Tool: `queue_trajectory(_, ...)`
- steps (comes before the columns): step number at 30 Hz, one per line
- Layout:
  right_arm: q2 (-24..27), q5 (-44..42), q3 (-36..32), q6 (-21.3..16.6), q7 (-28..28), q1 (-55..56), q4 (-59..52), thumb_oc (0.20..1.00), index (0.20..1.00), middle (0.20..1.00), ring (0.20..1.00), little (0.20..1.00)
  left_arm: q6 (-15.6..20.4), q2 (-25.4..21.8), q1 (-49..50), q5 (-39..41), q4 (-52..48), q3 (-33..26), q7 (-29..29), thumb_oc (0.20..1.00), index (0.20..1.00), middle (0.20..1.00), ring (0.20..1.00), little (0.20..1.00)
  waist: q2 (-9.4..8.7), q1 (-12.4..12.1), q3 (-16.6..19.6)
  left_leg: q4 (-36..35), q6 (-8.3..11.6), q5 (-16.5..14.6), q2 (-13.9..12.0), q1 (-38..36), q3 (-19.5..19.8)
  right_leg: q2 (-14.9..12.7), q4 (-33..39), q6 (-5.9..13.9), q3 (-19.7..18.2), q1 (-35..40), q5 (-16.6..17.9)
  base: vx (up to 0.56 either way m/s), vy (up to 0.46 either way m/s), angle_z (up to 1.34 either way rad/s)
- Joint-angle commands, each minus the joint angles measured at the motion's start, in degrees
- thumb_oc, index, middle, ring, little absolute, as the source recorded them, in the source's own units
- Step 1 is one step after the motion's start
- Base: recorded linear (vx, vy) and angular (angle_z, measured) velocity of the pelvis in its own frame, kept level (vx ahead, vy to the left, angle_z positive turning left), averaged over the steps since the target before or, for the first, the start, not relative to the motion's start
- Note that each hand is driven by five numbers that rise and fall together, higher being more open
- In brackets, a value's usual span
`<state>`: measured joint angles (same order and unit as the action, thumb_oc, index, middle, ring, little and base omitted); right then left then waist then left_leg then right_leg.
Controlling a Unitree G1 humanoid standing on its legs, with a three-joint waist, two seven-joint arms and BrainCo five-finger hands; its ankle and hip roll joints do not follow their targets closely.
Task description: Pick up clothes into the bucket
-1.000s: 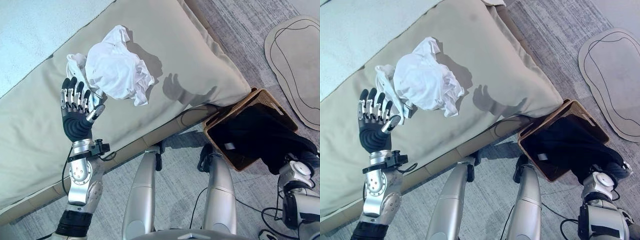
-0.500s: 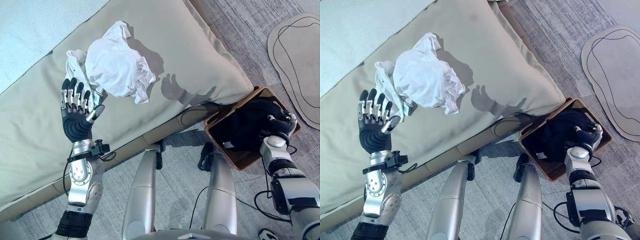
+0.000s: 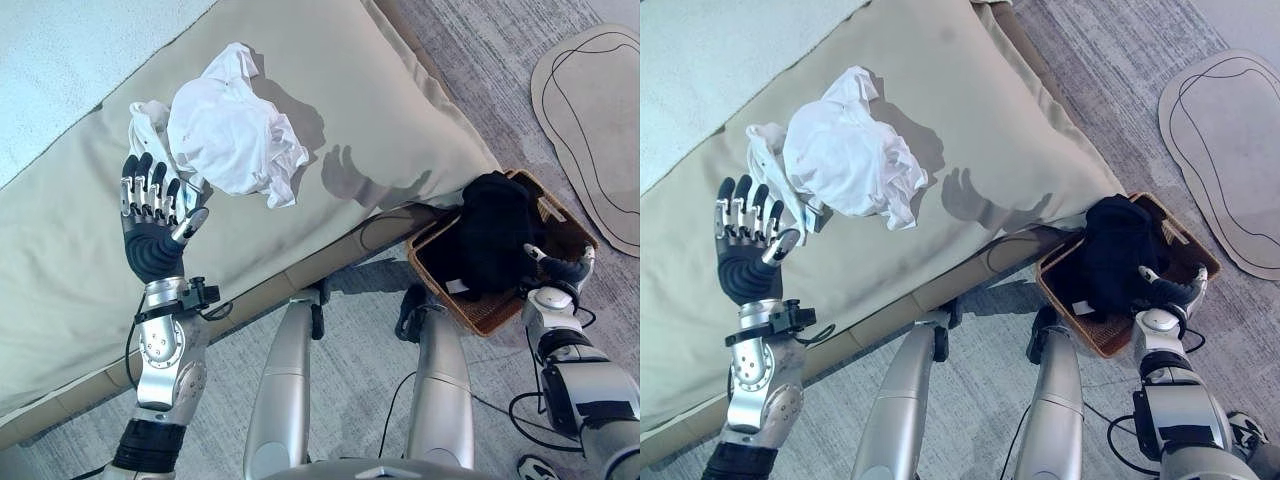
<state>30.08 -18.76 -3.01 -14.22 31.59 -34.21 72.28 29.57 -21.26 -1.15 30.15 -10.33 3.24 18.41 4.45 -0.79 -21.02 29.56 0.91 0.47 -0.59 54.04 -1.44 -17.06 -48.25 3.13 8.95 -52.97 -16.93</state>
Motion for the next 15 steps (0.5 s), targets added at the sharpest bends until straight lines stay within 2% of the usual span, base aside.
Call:
queue_trajectory(1, -0.55, -3.04, -1.79, -1.76, 0.11, 2.15, -0.82, 1.0, 1.0, 1.0, 1.0, 1.0, 3.04, 1.21, -0.65, -2.41, -1.39, -3.58, 1.04, 1.0, 1.0, 1.0, 1.0, 1.0, -0.21, 0.91, 1.07, 4.41, -1.1, -6.6, -1.17, -1.42, -1.13, -0.19, 14.23, 4.51, -2.46, 1.24, 14.65, 0.02, 0.001, -0.05)
queue_trajectory(2, -0.6, -3.03, -1.79, -1.74, 0.13, 2.24, -0.85, 1.0, 1.0, 1.0, 1.0, 1.0, 3.03, 1.19, -0.62, -2.45, -1.32, -3.55, 1.07, 1.0, 1.0, 1.0, 1.0, 1.0, -0.21, 0.83, 1.31, 4.44, -0.66, -8.04, -1.18, -2.2, -0.69, 0.02, 13.92, 5.05, -2.76, 1.87, 13.31, 0.03, -0.007, -0.04)
queue_trajectory(3, -3.15, -3.41, -1.77, -3.7, -0.3, 5.18, -6.73, 1.0, 1.0, 1.0, 1.0, 1.0, 2.76, 1.24, -0.87, -4.14, 0.3, -4.44, 2.22, 1.0, 1.0, 1.0, 1.0, 1.0, -0.76, 1.47, 1.13, 2.31, -1.06, -5.94, -1.34, -3.29, -1.21, -0.03, 16.56, 4.74, -2.16, 2.98, 15.53, 0.03, -0.005, -0.04)
queue_trajectory(7, -8.35, -3.87, -1.46, -7.18, -2.78, 12.4, -21.89, 1.0, 1.0, 1.0, 1.0, 1.0, 0.81, 0.09, -2.31, -12.84, 6.05, -5.64, 6.72, 1.0, 1.0, 1.0, 1.0, 1.0, -2.3, 2.85, 0.85, -2.85, -0.64, -4.2, -1.61, -7.72, -1.04, 0.29, 22.08, 5.43, -1.34, 7.53, 17.65, 0.01, 0.0, -0.07)
queue_trajectory(9, -10.69, -4.83, 0.73, -8.78, -7.35, 16.34, -31.44, 1.0, 1.0, 1.0, 1.0, 1.0, -1.75, -1.66, -4.79, -20.76, 11.99, -6.23, 10.65, 1.0, 1.0, 1.0, 1.0, 1.0, -3.4, 3.93, 0.56, -6.19, -0.45, -2.9, -1.76, -10.65, -0.99, 0.51, 25.87, 5.9, -0.83, 10.54, 19.39, 0.05, 0.011, -0.08)
queue_trajectory(12, -11.2, -5.67, 1.29, -9.11, -9.18, 17.57, -34.02, 1.0, 1.0, 1.0, 1.0, 1.0, -2.52, -2.42, -5.66, -23.48, 13.63, -6.07, 12.08, 1.0, 1.0, 1.0, 1.0, 1.0, -3.8, 4.17, 0.19, -7.22, -0.45, -2.5, -1.75, -11.94, -1.07, 0.57, 26.94, 6.09, -0.61, 11.88, 19.9, 0.03, 0.023, -0.16)
queue_trajectory(13, -11.07, -6.03, 4.16, -9.57, -13.84, 20.09, -40.65, 1.0, 1.0, 1.0, 1.0, 1.0, -4.93, -4.52, -7.61, -29.25, 17.98, -6.49, 14.51, 1.0, 1.0, 1.0, 1.0, 1.0, -4.67, 4.78, -0.13, -8.15, -0.4, -2.06, -1.92, -13.08, -1.34, 0.86, 28.45, 6.21, -0.69, 12.98, 20.58, 0.04, 0.034, -0.13)
queue_trajectory(15, -10.78, -7.37, 6.01, -10.27, -17.38, 22.14, -46.34, 1.0, 1.0, 1.0, 1.0, 1.0, -7.19, -6.93, -10.6, -33.69, 22.94, -6.5, 16.67, 1.0, 1.0, 1.0, 1.0, 1.0, -5.66, 5.45, -0.6, -7.3, -0.43, -2.24, -2.06, -13.02, -1.41, 0.97, 28.81, 6.22, -0.74, 13.44, 20.81, 0.02, 0.027, -0.03)
